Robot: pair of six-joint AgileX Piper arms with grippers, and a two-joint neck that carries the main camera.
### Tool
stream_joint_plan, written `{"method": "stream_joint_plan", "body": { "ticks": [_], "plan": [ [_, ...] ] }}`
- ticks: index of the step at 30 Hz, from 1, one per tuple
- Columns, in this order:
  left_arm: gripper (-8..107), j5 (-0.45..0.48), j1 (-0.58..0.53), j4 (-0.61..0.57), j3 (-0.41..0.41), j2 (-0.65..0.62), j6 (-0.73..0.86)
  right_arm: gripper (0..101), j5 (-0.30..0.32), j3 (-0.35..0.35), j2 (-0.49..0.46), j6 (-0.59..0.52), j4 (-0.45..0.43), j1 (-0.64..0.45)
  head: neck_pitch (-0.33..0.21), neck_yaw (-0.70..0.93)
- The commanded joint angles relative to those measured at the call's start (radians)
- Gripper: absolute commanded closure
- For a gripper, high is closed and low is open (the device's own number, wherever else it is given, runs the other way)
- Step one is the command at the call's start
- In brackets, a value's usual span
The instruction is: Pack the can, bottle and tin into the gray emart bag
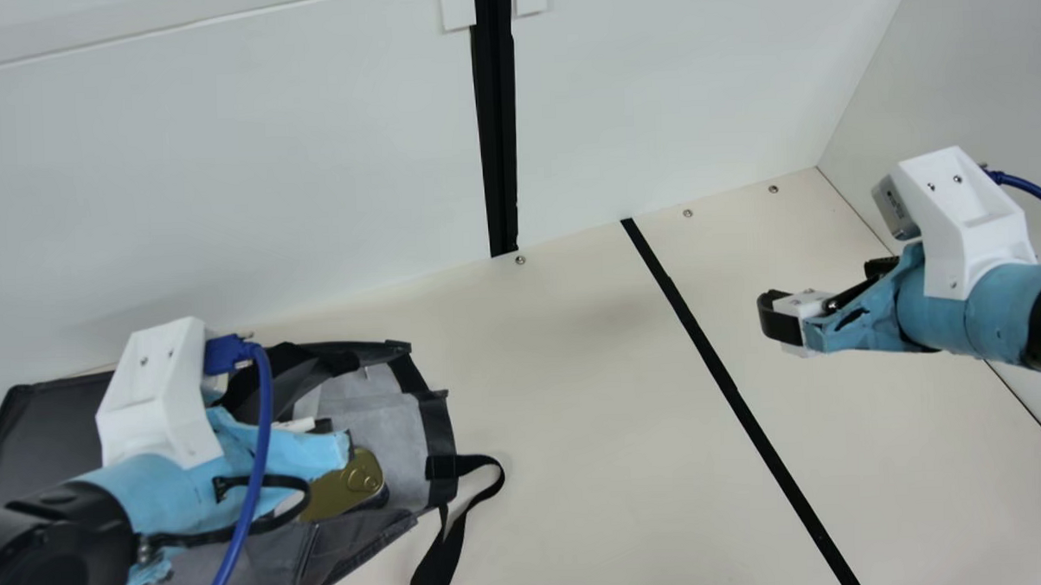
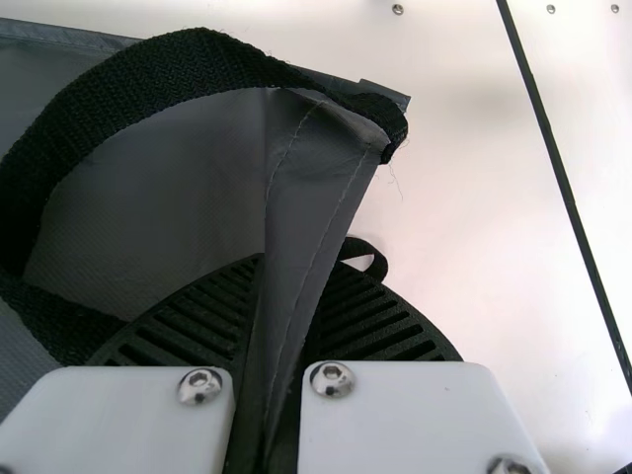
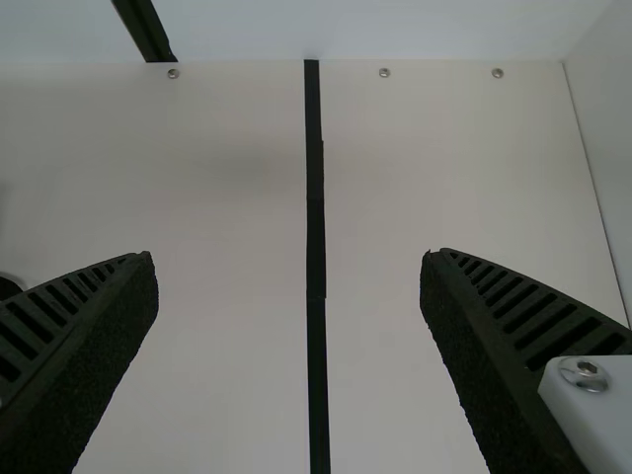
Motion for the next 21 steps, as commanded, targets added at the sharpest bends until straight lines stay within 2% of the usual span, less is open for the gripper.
{"method": "stream_joint_plan", "body": {
  "ticks": [1, 21],
  "plan": [
    [89, 0.0, 0.0, 0.0, 0.0, 0.0, 0.0, 11, -0.003, 0.006, 0.008, -0.021, 0.017, -0.001, -0.023, -0.002],
    [89, 0.0, 0.0, 0.0, 0.0, 0.0, 0.0, 11, -0.101, 0.109, 0.096, -0.222, 0.194, 0.028, -0.023, -0.002]
  ]
}}
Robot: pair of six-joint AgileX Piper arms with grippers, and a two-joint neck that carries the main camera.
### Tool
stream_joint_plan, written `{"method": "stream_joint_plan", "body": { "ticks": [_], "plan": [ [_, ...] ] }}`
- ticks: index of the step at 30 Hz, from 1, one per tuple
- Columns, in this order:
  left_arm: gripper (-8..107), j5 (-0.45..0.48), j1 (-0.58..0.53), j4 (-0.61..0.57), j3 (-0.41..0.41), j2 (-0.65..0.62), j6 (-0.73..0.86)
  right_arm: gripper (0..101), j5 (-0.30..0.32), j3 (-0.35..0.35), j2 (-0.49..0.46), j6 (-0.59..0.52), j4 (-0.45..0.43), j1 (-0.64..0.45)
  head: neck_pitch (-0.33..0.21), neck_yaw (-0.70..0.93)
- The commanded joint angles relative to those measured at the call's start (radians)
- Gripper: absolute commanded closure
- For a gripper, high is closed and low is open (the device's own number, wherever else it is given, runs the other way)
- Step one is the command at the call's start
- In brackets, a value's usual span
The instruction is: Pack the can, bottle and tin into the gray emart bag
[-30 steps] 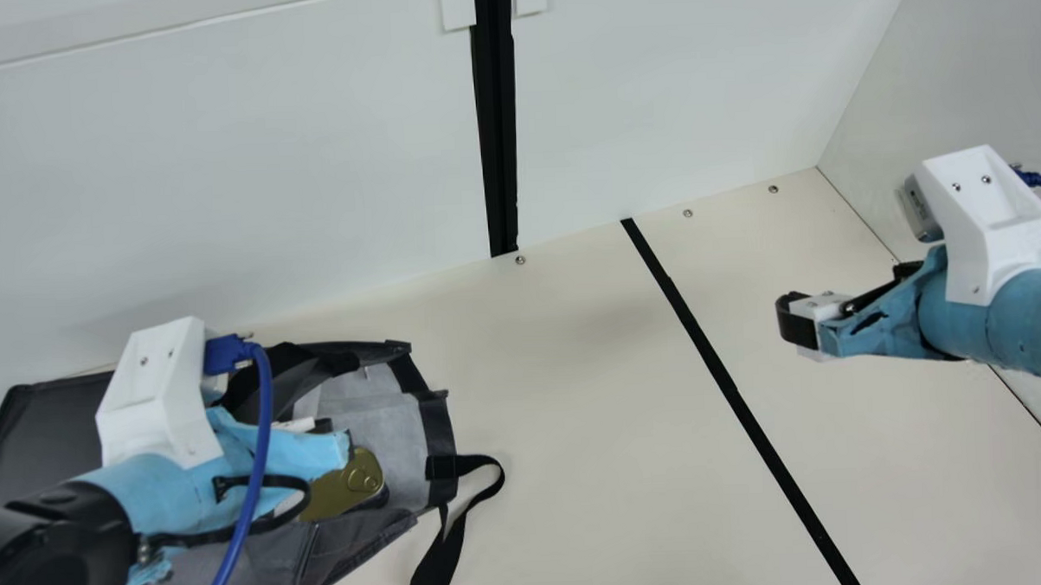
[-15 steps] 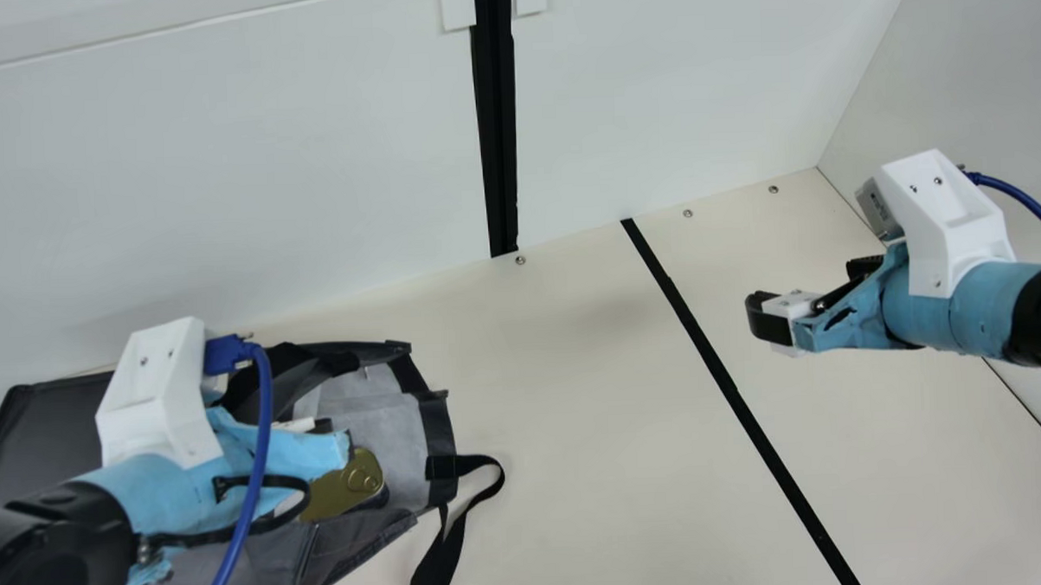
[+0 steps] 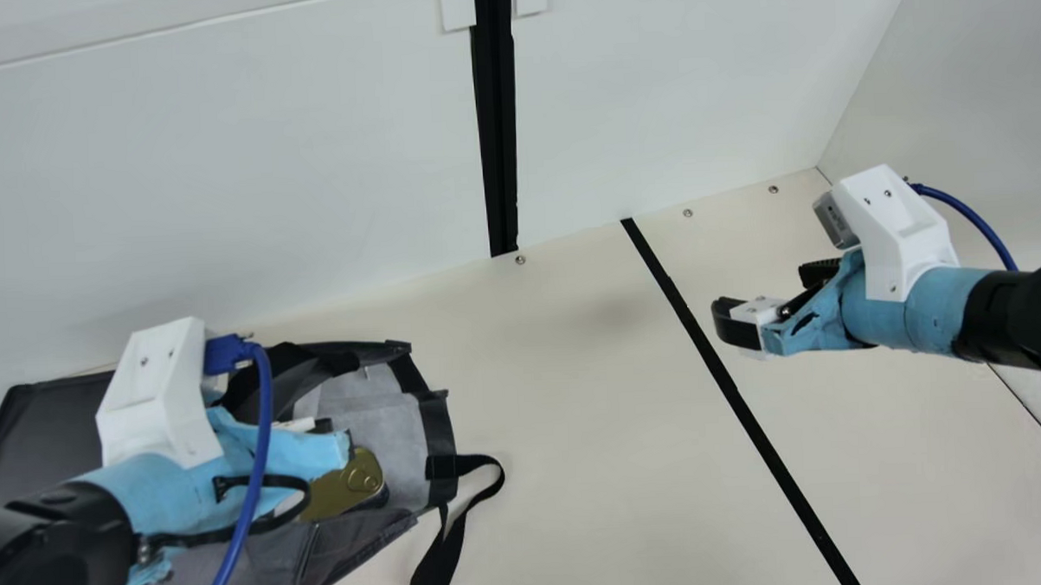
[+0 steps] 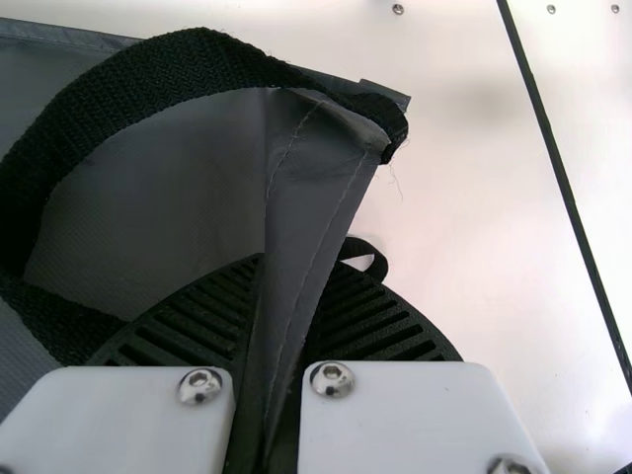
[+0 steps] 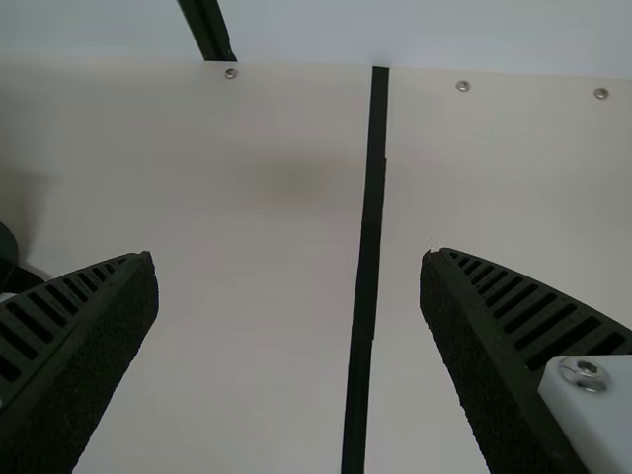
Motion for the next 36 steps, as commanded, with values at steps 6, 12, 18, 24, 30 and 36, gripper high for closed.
{"method": "stream_joint_plan", "body": {
  "ticks": [6, 12, 18, 24, 30, 36],
  "plan": [
    [89, 0.0, 0.0, 0.0, 0.0, 0.0, 0.0, 11, -0.011, 0.018, 0.034, -0.073, 0.057, 0.011, -0.023, -0.001],
    [89, 0.0, 0.0, 0.0, 0.0, 0.0, 0.0, 11, -0.011, 0.032, 0.064, -0.131, 0.098, 0.027, -0.023, -0.001],
    [89, 0.0, 0.0, 0.0, 0.0, 0.0, 0.0, 11, -0.01, 0.044, 0.094, -0.18, 0.135, 0.048, -0.023, -0.001],
    [89, 0.0, 0.0, 0.0, 0.0, 0.0, 0.0, 11, -0.01, 0.058, 0.124, -0.224, 0.168, 0.069, -0.023, -0.001],
    [89, 0.0, 0.0, 0.0, 0.0, 0.0, 0.0, 11, -0.015, 0.066, 0.159, -0.259, 0.192, 0.089, -0.023, -0.001],
    [89, 0.0, 0.0, 0.0, 0.0, 0.0, 0.0, 11, -0.024, 0.06, 0.198, -0.279, 0.214, 0.114, -0.023, -0.001]
  ]
}}
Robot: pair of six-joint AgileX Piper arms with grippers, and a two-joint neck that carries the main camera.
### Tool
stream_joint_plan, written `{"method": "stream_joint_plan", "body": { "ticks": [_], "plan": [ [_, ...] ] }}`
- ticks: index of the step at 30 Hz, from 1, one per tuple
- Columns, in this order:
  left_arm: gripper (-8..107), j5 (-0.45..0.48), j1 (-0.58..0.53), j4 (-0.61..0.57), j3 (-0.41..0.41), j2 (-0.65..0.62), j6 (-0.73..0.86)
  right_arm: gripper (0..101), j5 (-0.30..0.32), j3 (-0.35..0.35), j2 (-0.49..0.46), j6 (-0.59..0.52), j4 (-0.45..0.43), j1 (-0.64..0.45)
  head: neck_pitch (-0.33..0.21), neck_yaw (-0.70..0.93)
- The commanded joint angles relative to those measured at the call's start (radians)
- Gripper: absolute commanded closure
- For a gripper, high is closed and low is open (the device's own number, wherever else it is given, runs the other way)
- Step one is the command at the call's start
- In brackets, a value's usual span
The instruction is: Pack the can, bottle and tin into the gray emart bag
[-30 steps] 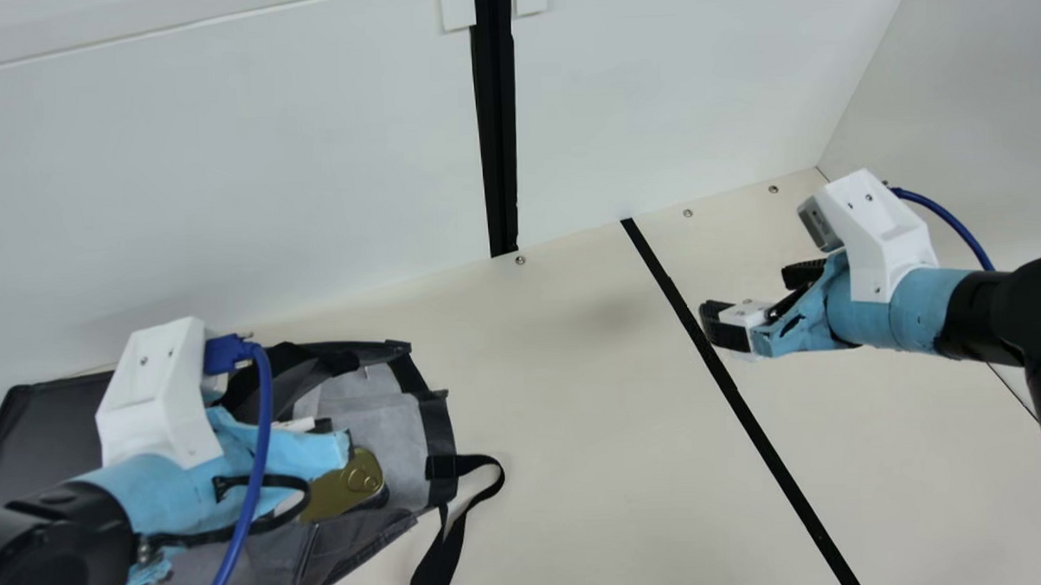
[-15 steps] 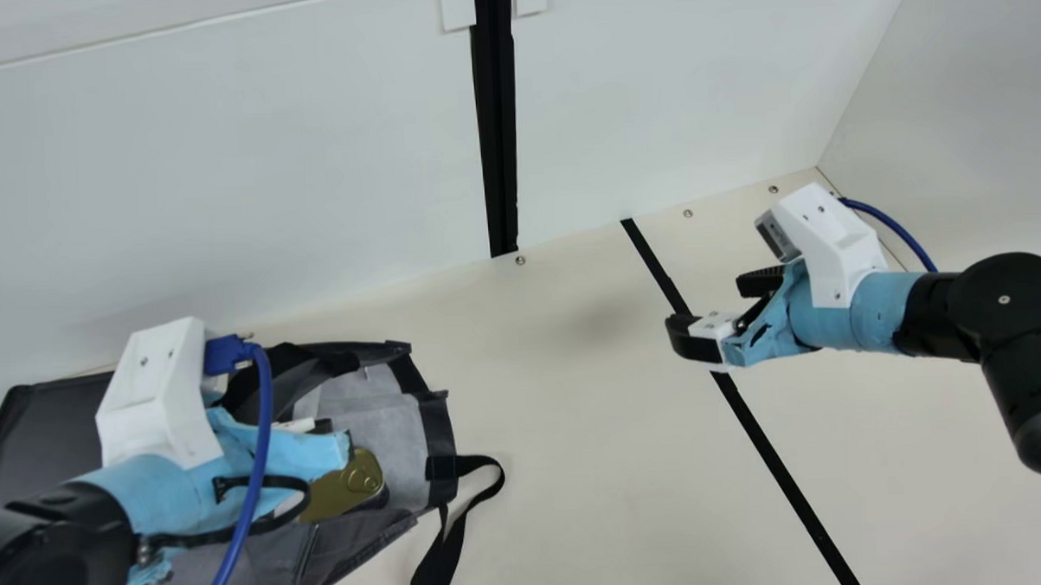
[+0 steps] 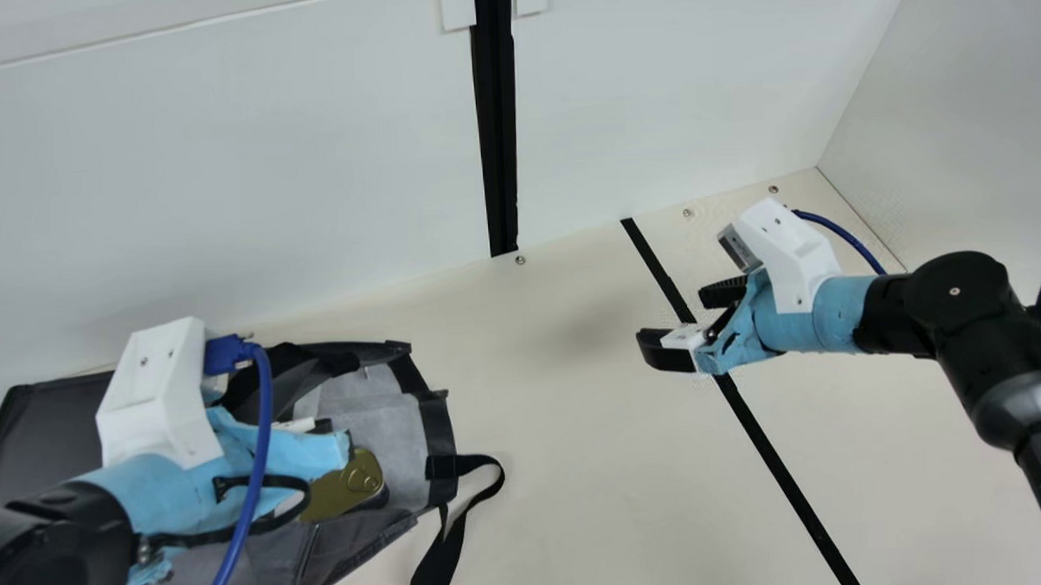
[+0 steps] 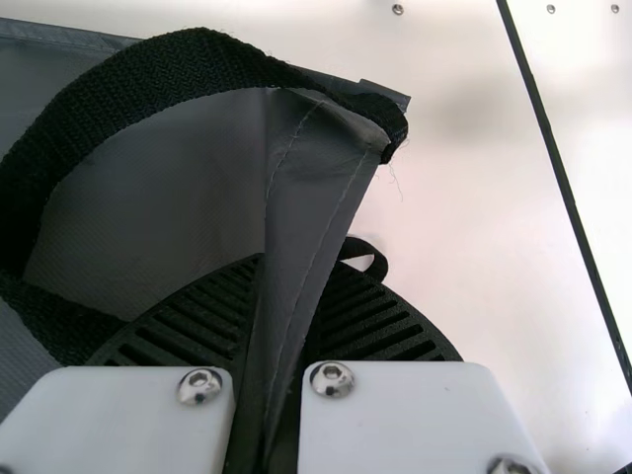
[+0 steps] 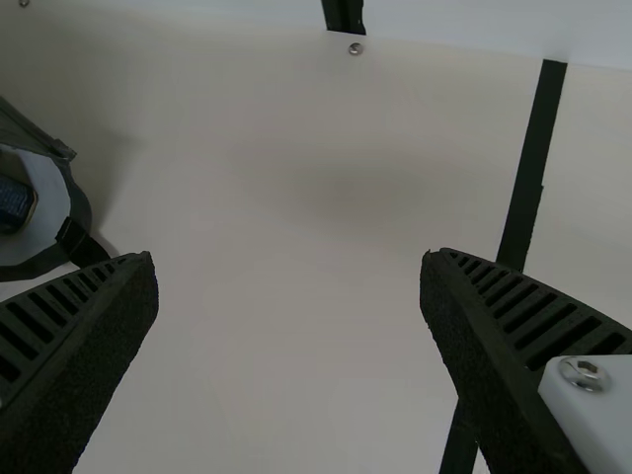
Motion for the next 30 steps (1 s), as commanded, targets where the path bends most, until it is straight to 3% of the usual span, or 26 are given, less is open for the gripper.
{"method": "stream_joint_plan", "body": {
  "ticks": [1, 30],
  "plan": [
    [89, 0.0, 0.0, 0.0, 0.0, 0.0, 0.0, 11, 0.001, -0.003, 0.011, -0.005, 0.005, 0.007, -0.023, -0.001],
    [89, 0.0, 0.0, 0.0, 0.0, 0.0, 0.0, 11, -0.011, -0.057, 0.177, -0.058, 0.053, 0.129, -0.023, -0.001]
  ]
}}
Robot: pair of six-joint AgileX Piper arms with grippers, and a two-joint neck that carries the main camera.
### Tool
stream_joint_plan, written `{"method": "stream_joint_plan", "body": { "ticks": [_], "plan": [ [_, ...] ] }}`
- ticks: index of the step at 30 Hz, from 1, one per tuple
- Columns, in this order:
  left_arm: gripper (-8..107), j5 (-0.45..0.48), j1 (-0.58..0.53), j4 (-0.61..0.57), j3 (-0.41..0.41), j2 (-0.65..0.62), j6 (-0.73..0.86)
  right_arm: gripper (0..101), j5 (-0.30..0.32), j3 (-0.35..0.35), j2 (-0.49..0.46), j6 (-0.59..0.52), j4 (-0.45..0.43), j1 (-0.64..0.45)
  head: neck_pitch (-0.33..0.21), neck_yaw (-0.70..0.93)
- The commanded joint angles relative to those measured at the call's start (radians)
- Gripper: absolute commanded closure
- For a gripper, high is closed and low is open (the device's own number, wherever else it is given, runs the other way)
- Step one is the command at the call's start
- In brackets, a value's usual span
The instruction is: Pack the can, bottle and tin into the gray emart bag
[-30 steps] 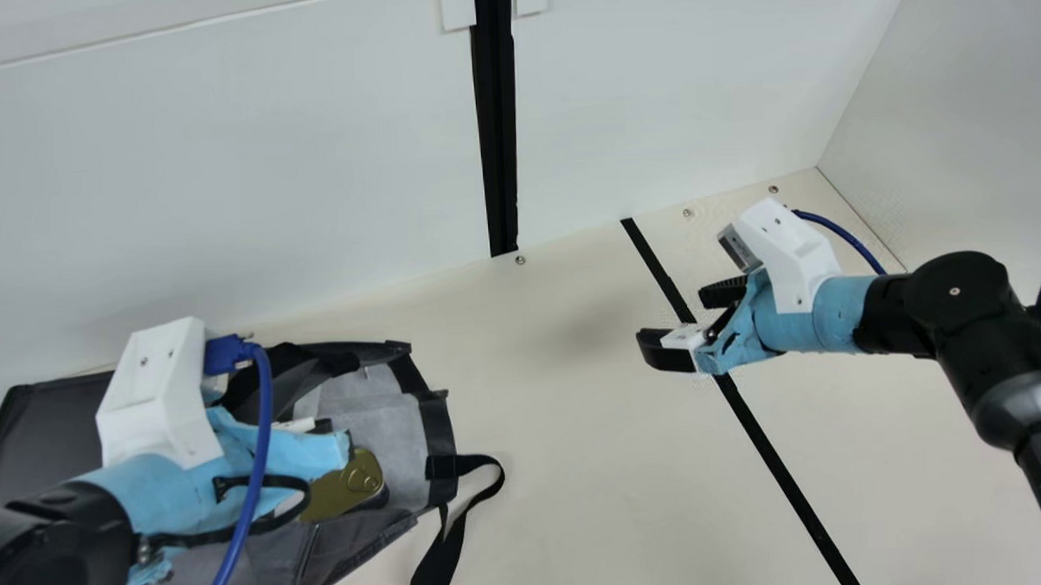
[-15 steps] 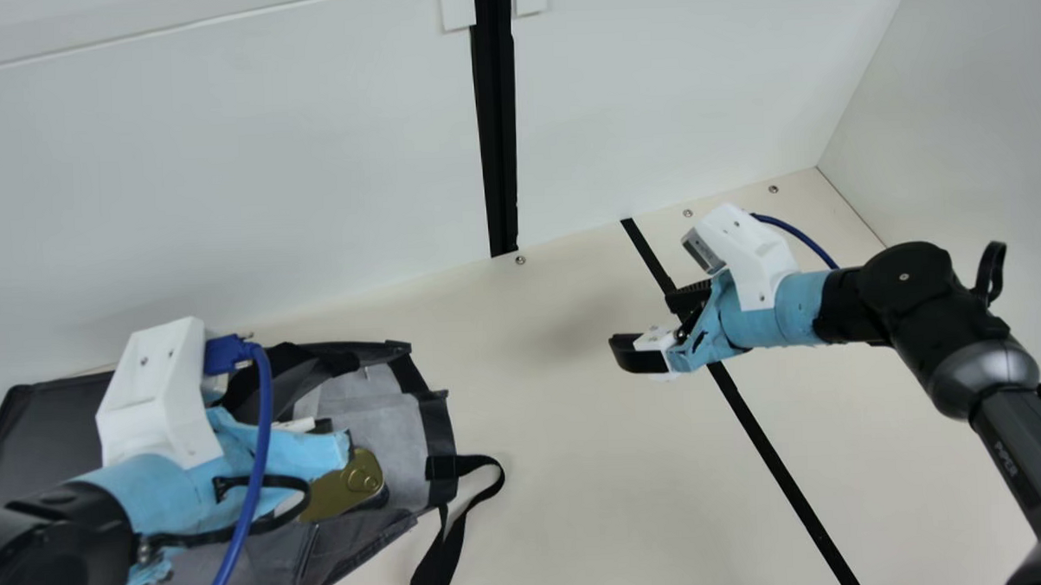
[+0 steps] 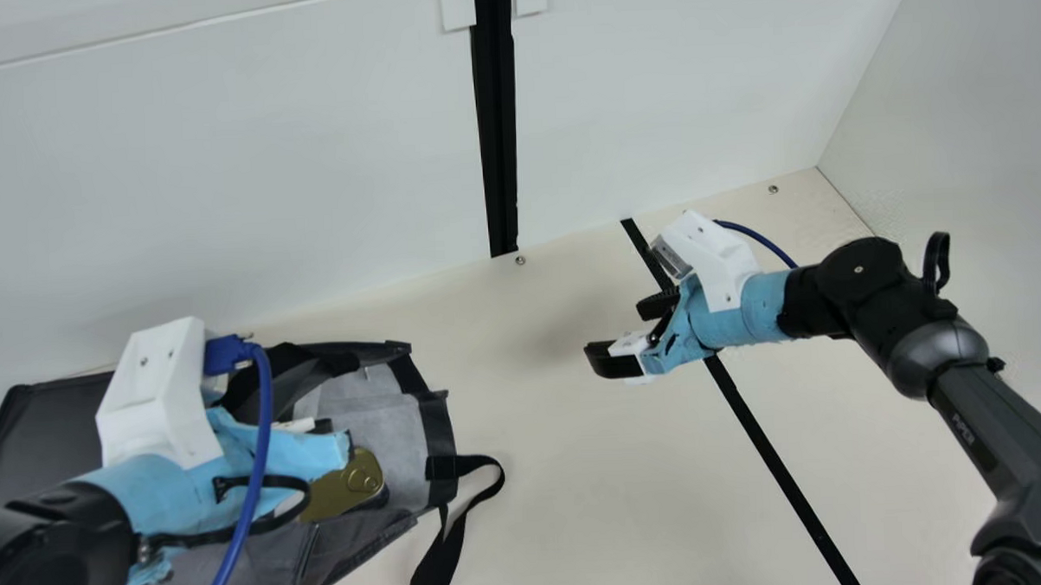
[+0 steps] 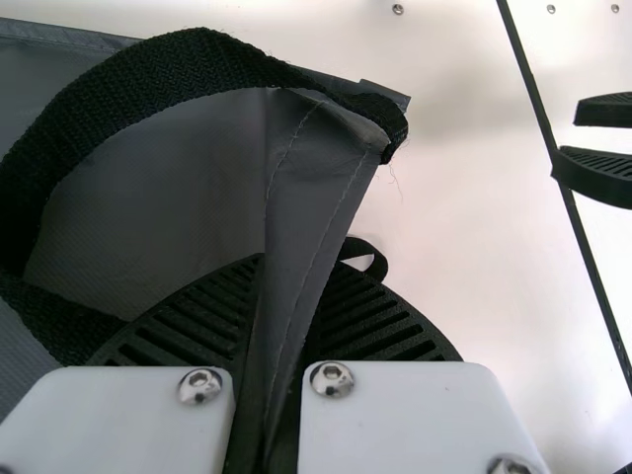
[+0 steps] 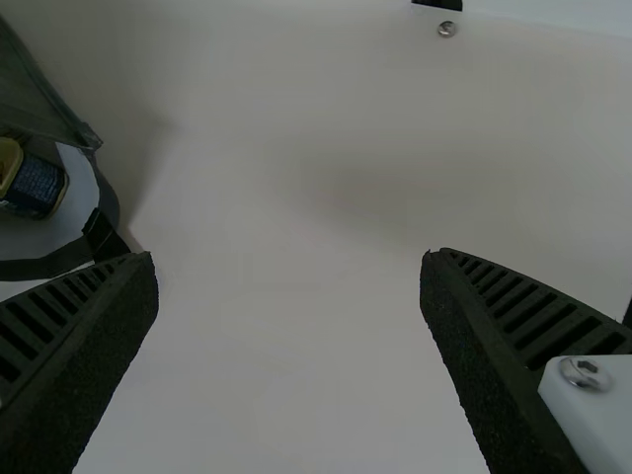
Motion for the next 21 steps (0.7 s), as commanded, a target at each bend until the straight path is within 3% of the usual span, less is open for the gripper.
{"method": "stream_joint_plan", "body": {
  "ticks": [1, 21],
  "plan": [
    [89, 0.0, 0.0, 0.0, 0.0, 0.0, 0.0, 11, 0.004, -0.003, 0.008, -0.003, 0.002, 0.006, -0.023, -0.001],
    [89, 0.0, 0.0, 0.0, 0.0, 0.0, 0.0, 11, 0.009, -0.044, 0.115, -0.045, 0.047, 0.096, -0.023, -0.001]
  ]
}}
